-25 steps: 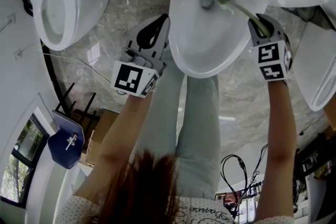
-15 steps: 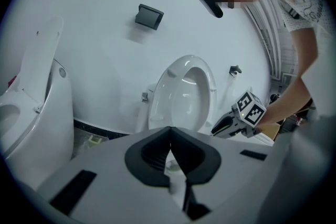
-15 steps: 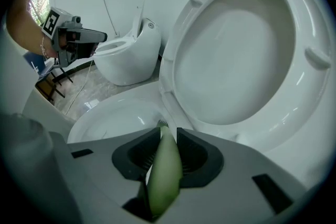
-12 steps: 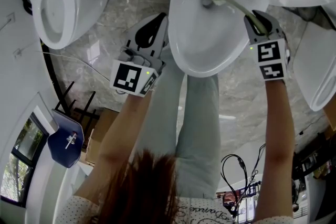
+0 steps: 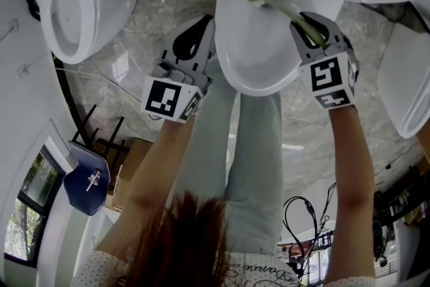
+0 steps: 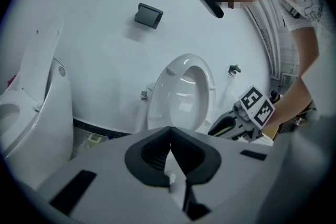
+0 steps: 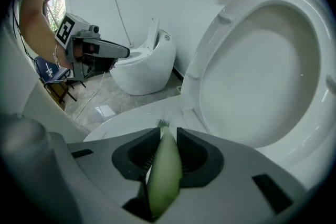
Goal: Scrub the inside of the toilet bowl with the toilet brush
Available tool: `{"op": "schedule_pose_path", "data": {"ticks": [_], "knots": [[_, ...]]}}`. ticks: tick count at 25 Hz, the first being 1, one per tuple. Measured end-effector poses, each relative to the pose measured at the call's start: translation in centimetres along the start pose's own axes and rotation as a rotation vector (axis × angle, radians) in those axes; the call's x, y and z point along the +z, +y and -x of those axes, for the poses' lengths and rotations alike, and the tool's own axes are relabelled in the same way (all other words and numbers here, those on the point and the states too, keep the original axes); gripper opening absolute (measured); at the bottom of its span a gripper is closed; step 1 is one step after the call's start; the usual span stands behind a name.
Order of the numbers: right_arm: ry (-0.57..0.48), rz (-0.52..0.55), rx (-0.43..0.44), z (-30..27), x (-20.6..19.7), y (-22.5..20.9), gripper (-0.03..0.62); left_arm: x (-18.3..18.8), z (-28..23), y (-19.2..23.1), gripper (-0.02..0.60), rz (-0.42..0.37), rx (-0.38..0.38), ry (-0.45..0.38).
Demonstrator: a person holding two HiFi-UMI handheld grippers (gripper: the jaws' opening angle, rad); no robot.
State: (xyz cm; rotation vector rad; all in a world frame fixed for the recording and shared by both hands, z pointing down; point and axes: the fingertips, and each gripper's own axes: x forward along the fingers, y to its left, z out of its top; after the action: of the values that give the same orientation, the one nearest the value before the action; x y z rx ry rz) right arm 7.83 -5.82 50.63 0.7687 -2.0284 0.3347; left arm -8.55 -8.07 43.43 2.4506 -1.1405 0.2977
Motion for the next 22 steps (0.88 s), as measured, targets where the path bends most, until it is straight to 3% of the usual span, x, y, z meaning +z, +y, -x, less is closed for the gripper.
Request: {"op": "schedule_pose_path", "data": {"ticks": [8,13,22], "knots": [[0.012,-0.035,0.001,-0.2,-0.2,1.3,0.109,0.1,-0.4,0.5,0.002,-0.008,-0.039,0.001],[0.07,-0.082,-0.042,-0.7,-2.8,0.9,0.109,0.4,-0.9,0.3,0.002,-0.028,-0.065,-0.005],[0.087,-0.352,-0.134,-3.0,-8.9,-0.6,0.109,-1.5,0.0,-0.2,0.002,-0.011,-0.002,0.01]]}}
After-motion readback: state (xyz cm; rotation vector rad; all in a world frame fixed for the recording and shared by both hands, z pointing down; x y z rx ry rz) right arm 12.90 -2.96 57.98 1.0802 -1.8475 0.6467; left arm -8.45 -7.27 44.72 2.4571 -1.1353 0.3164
